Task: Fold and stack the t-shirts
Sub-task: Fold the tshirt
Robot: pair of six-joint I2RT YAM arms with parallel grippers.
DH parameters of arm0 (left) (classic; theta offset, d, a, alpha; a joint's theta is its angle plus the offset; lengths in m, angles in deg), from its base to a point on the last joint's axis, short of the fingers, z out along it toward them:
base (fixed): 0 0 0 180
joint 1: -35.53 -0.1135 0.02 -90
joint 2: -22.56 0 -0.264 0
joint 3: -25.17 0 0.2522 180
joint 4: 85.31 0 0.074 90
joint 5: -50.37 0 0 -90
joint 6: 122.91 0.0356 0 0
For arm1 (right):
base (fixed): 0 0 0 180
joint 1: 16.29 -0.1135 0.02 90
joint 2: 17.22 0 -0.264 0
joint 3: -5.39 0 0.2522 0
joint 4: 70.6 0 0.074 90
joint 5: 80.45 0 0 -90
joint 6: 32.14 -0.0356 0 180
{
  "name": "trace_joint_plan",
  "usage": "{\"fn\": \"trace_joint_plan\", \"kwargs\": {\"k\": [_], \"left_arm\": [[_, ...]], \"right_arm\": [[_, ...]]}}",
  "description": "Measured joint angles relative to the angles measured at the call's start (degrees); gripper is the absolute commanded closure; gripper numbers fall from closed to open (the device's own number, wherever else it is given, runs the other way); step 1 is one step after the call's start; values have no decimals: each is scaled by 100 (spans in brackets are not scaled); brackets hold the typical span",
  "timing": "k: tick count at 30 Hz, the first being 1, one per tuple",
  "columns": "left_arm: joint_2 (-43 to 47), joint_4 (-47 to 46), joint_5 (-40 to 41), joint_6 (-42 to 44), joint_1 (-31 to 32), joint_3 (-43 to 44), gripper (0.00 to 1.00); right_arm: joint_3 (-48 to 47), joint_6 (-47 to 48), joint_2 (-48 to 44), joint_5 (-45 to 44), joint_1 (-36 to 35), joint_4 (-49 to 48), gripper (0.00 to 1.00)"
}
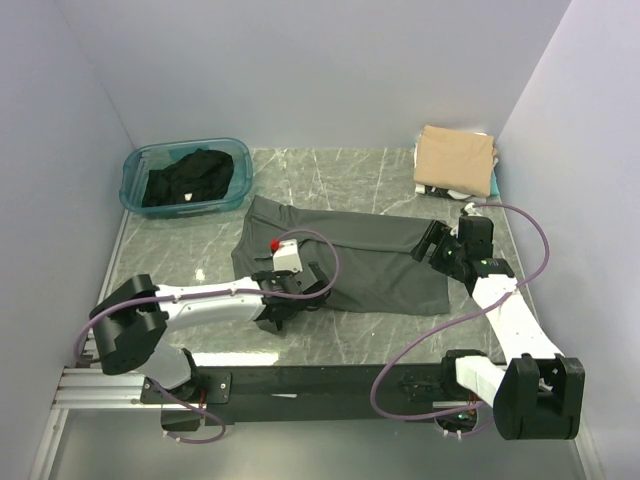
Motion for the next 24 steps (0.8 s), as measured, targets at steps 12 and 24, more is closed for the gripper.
{"fn": "trace_joint_plan", "kwargs": {"k": [12, 24], "left_arm": [[-282, -575, -975, 385, 101, -293, 1], [42, -503, -1495, 531, 887, -645, 1]], "right_arm": [[0, 15, 57, -52, 0, 11, 11], [0, 15, 74, -92, 0, 11, 11]]}}
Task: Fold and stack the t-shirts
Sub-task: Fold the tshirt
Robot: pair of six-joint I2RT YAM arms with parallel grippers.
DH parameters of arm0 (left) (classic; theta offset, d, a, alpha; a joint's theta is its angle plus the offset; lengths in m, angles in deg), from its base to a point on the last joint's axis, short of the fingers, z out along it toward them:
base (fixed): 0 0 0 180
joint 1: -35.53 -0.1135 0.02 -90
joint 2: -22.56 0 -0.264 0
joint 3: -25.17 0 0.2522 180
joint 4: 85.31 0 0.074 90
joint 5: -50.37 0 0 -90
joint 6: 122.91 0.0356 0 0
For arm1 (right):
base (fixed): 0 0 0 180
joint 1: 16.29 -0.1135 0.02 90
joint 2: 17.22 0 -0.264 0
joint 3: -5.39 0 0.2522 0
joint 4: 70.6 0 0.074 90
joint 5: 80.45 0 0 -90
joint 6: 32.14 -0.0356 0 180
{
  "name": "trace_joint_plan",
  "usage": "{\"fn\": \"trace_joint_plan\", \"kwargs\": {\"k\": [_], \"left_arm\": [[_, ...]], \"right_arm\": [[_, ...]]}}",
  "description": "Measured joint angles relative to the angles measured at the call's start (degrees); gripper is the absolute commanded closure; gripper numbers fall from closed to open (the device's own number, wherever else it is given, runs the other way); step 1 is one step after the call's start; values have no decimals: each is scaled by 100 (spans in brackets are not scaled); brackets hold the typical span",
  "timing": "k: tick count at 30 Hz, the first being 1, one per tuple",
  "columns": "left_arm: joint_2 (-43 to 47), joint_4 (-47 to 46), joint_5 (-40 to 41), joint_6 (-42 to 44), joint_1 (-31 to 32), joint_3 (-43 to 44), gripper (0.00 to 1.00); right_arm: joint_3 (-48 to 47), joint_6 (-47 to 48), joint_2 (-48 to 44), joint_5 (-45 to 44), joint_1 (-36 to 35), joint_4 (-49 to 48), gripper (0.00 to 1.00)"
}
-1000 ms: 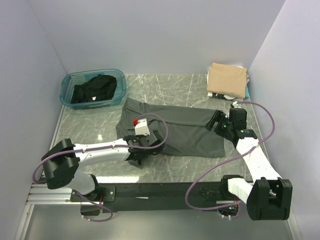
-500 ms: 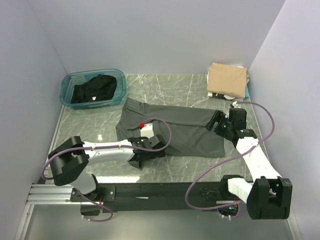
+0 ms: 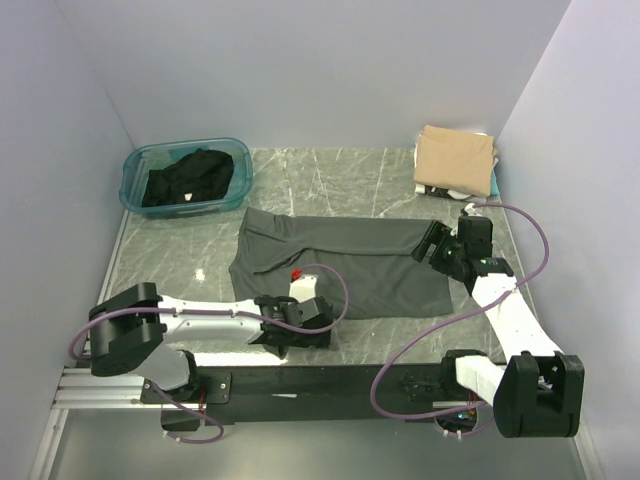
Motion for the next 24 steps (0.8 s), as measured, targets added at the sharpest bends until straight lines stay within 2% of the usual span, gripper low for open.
{"fn": "trace_joint_plan", "kwargs": {"k": [14, 19, 24], "left_arm": [[1464, 658, -229, 184, 643, 260, 1], [1974, 1652, 31, -822, 710, 44, 5], [2385, 2258, 55, -1816, 706, -798, 22]], "right_arm": [[0, -2, -33, -59, 0, 2, 11], [0, -2, -33, -61, 0, 2, 11], [0, -2, -33, -63, 0, 2, 11]]}}
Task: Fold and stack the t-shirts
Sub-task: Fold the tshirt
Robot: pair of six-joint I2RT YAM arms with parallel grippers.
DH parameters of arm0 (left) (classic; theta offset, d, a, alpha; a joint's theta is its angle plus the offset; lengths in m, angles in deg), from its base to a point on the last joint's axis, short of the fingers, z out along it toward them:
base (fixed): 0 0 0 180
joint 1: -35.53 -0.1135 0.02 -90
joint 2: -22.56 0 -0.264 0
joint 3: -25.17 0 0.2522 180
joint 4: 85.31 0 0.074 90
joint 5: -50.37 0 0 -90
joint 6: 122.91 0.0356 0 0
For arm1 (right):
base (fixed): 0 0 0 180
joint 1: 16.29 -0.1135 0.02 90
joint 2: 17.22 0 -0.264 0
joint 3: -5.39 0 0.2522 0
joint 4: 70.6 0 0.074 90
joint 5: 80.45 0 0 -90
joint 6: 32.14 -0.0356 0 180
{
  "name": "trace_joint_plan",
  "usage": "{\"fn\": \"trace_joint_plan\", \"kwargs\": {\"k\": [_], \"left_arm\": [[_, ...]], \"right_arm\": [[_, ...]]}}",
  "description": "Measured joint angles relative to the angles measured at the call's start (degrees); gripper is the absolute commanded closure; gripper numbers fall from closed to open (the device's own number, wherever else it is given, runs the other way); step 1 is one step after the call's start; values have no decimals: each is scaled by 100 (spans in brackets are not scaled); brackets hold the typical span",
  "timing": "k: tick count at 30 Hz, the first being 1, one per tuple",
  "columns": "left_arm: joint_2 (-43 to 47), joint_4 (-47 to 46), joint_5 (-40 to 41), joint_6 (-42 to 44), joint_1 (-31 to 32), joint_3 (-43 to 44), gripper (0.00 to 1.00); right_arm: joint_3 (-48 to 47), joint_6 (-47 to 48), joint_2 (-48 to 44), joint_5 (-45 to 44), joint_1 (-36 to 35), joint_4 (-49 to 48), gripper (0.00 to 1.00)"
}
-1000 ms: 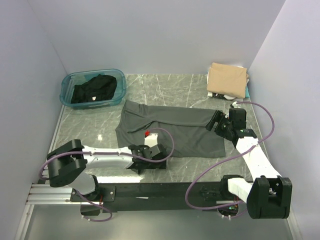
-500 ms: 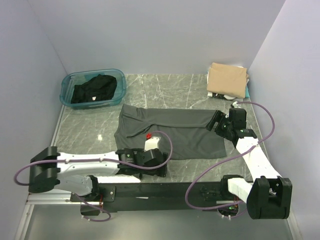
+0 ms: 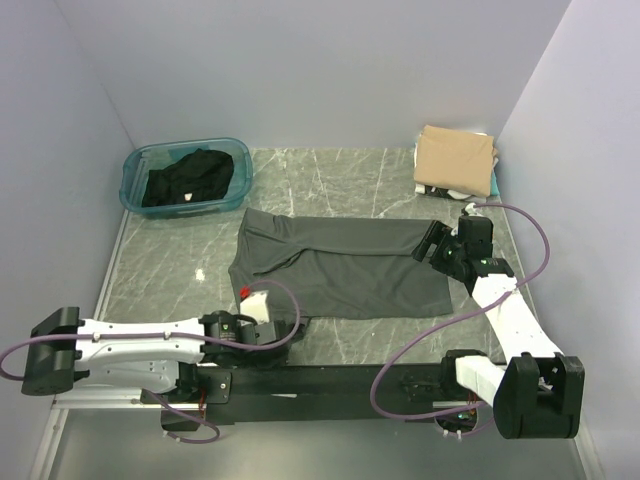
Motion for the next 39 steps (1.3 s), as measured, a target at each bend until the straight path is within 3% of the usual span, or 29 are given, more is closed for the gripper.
{"fn": "trace_joint_plan", "kwargs": {"k": [7, 16, 19, 20, 22, 31, 39], "left_arm": [[-63, -59, 57, -553, -24, -424, 37], [-310, -490, 133, -433, -452, -424, 57], [-310, -651, 120, -313, -481, -424, 73], [-310, -719, 101, -260, -485, -431, 86], [-310, -837, 39, -164, -492, -457, 99], [-278, -826, -208, 223, -494, -476, 99], [387, -629, -212, 404, -494, -476, 99]], "right_arm": [[96, -76, -103, -142, 0, 0, 11], [577, -529, -1005, -645, 4, 352, 9], [667, -743, -1270, -789, 57, 531, 8], [704, -815, -1379, -831, 96, 599, 7], [769, -953, -1606, -885, 192, 723, 7], [1097, -1552, -2186, -739, 793, 1191, 9], [1609, -2022, -2205, -372, 903, 1351, 12]]}}
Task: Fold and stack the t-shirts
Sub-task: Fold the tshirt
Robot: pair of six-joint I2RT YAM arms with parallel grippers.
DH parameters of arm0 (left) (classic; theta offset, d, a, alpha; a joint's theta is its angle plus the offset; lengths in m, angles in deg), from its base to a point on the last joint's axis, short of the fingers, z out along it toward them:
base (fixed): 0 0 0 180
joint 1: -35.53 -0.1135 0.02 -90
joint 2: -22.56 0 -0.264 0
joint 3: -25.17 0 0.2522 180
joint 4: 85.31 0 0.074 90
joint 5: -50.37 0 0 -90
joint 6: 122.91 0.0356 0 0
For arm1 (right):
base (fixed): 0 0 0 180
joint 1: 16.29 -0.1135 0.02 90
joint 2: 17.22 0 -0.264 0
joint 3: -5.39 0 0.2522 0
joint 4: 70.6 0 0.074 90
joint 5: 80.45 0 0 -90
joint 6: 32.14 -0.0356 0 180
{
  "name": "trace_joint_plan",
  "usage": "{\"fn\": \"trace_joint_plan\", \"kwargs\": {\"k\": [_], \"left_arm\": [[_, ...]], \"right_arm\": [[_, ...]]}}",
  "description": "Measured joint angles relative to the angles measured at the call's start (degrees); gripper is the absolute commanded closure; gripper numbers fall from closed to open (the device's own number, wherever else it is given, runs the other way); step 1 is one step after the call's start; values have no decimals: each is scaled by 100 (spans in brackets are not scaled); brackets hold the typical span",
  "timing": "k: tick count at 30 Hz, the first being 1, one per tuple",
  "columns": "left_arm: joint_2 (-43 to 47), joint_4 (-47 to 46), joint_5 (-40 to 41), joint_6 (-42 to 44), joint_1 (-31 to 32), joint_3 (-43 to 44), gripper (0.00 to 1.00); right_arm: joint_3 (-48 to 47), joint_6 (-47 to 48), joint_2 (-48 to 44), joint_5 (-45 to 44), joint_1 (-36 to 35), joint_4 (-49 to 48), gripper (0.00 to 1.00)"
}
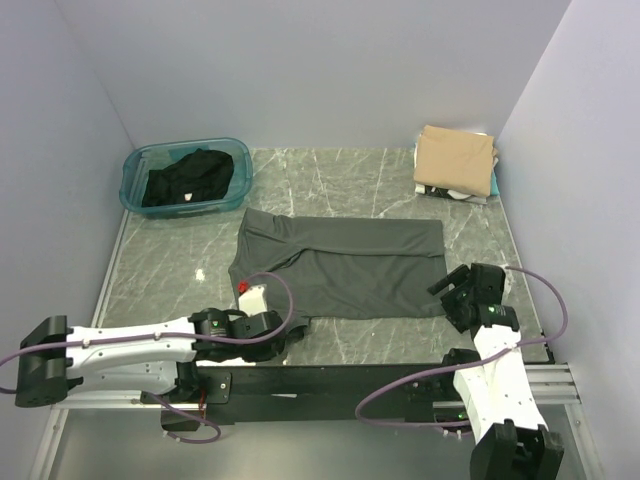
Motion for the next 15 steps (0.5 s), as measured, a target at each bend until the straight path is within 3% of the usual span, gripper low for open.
{"fn": "trace_joint_plan", "kwargs": {"k": [15], "left_arm": [[984, 334, 87, -31, 0, -87, 99]], "right_arm": [[562, -623, -376, -105, 15, 129, 30]]}}
